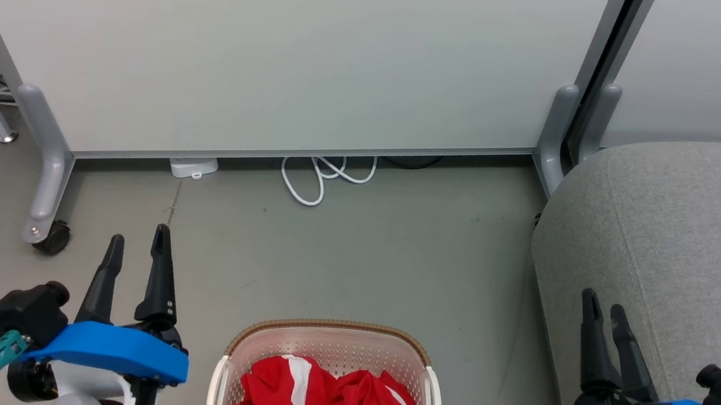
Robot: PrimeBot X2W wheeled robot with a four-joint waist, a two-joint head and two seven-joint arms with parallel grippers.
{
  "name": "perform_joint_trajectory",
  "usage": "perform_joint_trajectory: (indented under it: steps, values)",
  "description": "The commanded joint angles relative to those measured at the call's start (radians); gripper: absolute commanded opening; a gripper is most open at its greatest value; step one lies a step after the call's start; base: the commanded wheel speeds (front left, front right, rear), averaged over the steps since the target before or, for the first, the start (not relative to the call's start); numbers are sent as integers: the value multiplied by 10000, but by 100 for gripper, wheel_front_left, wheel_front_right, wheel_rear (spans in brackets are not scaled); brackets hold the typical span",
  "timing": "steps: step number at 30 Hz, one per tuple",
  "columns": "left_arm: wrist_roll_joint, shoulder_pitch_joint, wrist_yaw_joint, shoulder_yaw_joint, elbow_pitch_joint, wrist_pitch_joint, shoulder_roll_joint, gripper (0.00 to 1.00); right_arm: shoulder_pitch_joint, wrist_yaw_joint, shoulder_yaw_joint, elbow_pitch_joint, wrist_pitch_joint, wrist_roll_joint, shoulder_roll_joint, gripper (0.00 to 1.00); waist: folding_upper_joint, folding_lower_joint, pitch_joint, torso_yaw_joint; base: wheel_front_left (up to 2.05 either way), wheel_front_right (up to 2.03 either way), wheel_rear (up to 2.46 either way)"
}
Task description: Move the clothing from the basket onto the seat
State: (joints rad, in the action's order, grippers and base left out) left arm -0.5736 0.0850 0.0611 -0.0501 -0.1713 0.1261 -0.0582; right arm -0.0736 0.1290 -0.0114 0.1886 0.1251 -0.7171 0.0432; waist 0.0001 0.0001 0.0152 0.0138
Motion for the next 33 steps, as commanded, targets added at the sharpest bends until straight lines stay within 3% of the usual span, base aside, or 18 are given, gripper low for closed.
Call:
perform_joint_trajectory:
  steps: [1,33]
  values:
    - [334,259,-55,-109,110,105,-85,100,-188,15,-37,-91,110,310,75,100,-1,-1,1,5,0,0,0]
    - [3364,398,-254,-907,-114,870,-333,100,-244,23,-320,-48,885,3476,91,100,-1,-1,31,59,0,0,0]
